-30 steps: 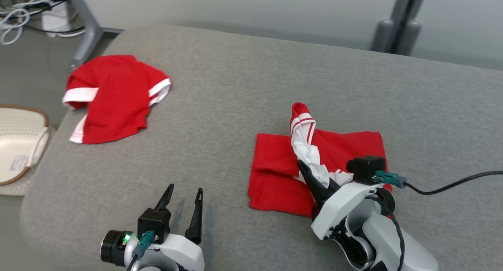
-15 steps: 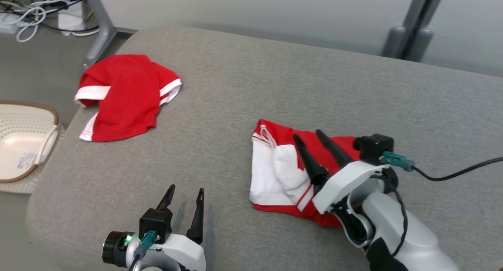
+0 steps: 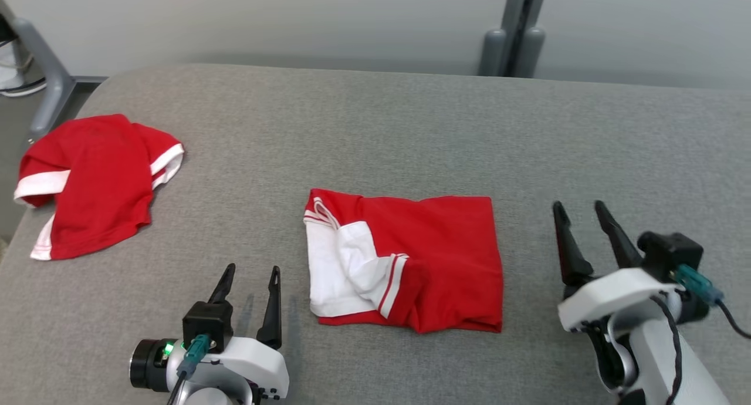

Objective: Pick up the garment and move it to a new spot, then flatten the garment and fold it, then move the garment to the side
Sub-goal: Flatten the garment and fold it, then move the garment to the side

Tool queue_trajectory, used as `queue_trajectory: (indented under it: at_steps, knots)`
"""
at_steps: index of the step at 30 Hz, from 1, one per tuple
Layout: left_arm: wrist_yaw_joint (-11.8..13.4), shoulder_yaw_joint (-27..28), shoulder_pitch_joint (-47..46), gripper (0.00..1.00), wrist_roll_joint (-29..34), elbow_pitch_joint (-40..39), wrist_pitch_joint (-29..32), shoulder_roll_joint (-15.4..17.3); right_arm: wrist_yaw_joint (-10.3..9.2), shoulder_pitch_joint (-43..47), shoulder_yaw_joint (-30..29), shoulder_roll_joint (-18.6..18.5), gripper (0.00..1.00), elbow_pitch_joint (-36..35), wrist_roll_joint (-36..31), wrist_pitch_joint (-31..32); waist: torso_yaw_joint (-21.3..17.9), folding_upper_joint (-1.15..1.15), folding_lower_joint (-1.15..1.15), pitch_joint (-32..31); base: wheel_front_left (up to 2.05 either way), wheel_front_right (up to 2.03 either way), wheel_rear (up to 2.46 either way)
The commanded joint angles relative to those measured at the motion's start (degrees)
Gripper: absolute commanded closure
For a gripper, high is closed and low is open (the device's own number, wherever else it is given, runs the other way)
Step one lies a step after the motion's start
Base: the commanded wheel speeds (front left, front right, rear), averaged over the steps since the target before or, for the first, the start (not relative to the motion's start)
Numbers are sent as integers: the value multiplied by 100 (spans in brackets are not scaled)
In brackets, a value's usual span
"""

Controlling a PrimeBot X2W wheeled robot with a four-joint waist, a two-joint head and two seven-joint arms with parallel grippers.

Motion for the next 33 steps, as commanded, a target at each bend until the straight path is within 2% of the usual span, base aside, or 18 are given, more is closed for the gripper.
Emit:
queue_trajectory:
  at_steps: [1, 8, 18, 26, 29, 33]
  knots:
    - [22, 91, -44, 0, 55, -26, 0, 28, 1, 188, -162, -25, 0, -171, -229, -25, -135, 0, 0, -21, 0, 0, 0]
    - [35, 480, 173, 0, 194, -80, 0, 27, 0, 757, -446, -28, 0, -458, -664, -25, -411, 0, 0, -144, 0, 0, 0]
    - [-100, 895, 622, 0, 332, -217, 0, 27, 0, 1238, -392, -32, 0, -506, -552, -26, -619, 0, 0, -368, 0, 0, 0]
    - [-124, 914, 671, 0, 321, -241, 0, 26, 0, 1241, -377, -30, 0, -530, -576, -26, -625, 0, 0, -379, 0, 0, 0]
    - [-139, 860, 562, 0, 302, -246, 0, 25, 1, 1155, -81, -23, 0, -596, -476, -26, -561, 0, 0, -304, 0, 0, 0]
    - [-156, 782, 473, 0, 257, -212, 0, 27, 0, 999, 816, -31, 0, -708, -146, -26, -411, 0, 0, -187, 0, 0, 0]
